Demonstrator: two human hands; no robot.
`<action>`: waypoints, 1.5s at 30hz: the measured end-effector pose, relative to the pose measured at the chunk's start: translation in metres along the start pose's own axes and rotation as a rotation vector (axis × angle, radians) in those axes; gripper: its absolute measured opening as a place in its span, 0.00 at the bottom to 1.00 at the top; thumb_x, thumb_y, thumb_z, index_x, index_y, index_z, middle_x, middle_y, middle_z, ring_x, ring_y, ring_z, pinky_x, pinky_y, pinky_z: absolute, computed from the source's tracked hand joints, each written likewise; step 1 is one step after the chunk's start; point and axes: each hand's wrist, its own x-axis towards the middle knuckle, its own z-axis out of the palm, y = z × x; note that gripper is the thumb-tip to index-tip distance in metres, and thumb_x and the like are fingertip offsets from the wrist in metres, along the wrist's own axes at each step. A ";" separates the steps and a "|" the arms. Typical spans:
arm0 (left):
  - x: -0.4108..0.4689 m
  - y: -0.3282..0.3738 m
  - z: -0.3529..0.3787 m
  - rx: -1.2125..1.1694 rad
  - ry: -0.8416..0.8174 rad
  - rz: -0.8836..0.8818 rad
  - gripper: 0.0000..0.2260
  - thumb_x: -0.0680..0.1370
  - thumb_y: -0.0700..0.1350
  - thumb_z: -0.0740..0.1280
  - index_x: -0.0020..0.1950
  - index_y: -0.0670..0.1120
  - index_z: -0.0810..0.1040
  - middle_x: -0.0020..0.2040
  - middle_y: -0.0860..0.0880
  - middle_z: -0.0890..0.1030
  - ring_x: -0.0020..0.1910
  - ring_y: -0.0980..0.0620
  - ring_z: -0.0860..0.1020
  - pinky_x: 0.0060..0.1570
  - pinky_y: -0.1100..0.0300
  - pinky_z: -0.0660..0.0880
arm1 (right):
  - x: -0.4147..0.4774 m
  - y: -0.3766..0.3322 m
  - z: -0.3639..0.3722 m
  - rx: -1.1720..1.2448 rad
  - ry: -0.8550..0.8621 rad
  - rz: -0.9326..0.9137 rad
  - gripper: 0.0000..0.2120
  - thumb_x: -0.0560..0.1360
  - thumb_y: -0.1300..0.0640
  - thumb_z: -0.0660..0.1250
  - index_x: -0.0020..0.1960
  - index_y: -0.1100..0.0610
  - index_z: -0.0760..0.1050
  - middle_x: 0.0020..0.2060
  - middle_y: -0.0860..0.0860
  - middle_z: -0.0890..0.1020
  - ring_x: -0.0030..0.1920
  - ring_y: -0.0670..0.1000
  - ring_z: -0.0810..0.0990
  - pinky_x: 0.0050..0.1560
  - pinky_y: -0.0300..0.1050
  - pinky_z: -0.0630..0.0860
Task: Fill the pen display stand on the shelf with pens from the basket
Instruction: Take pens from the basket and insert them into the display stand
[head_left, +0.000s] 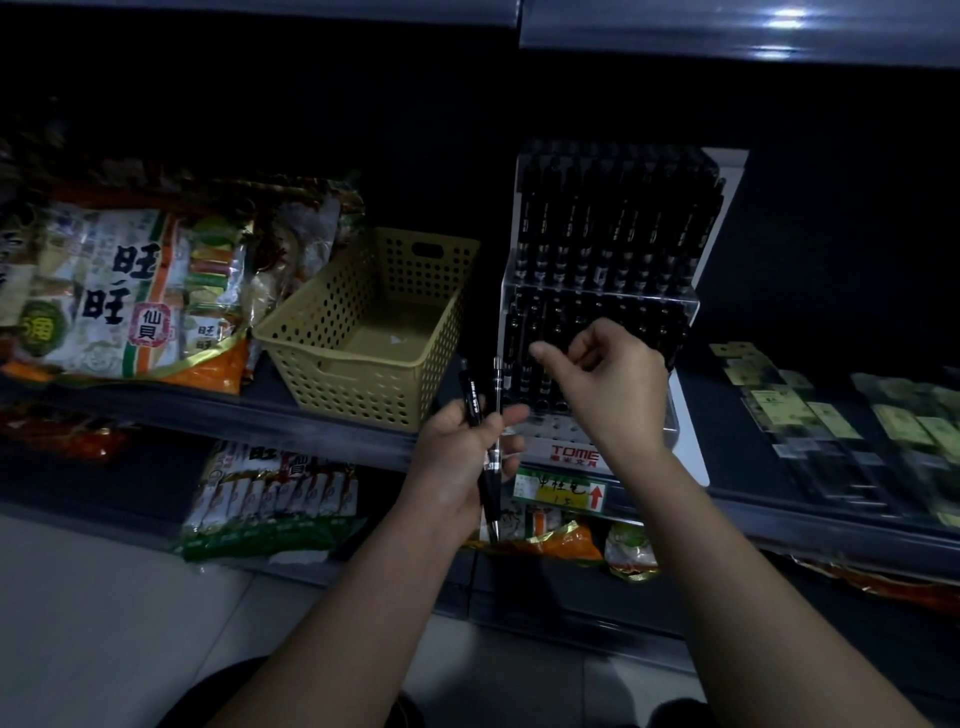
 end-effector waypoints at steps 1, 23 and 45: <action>0.000 0.000 0.000 -0.014 -0.004 0.003 0.08 0.81 0.36 0.59 0.52 0.45 0.76 0.46 0.48 0.81 0.35 0.53 0.77 0.33 0.61 0.74 | 0.000 -0.003 -0.001 0.053 -0.010 -0.004 0.16 0.71 0.44 0.72 0.35 0.55 0.74 0.27 0.46 0.76 0.29 0.46 0.75 0.30 0.43 0.72; 0.005 -0.006 0.005 0.069 0.024 0.134 0.09 0.82 0.42 0.59 0.53 0.48 0.79 0.47 0.47 0.82 0.47 0.51 0.80 0.43 0.58 0.76 | 0.018 -0.014 -0.037 0.387 -0.143 0.104 0.11 0.72 0.52 0.73 0.38 0.59 0.77 0.32 0.56 0.82 0.30 0.47 0.78 0.30 0.42 0.73; 0.005 -0.007 0.006 0.117 0.116 0.188 0.07 0.82 0.43 0.58 0.47 0.45 0.73 0.35 0.49 0.75 0.29 0.55 0.69 0.28 0.64 0.68 | 0.016 -0.002 -0.026 0.026 0.234 -0.154 0.13 0.73 0.50 0.72 0.38 0.58 0.77 0.29 0.44 0.74 0.29 0.42 0.72 0.31 0.28 0.66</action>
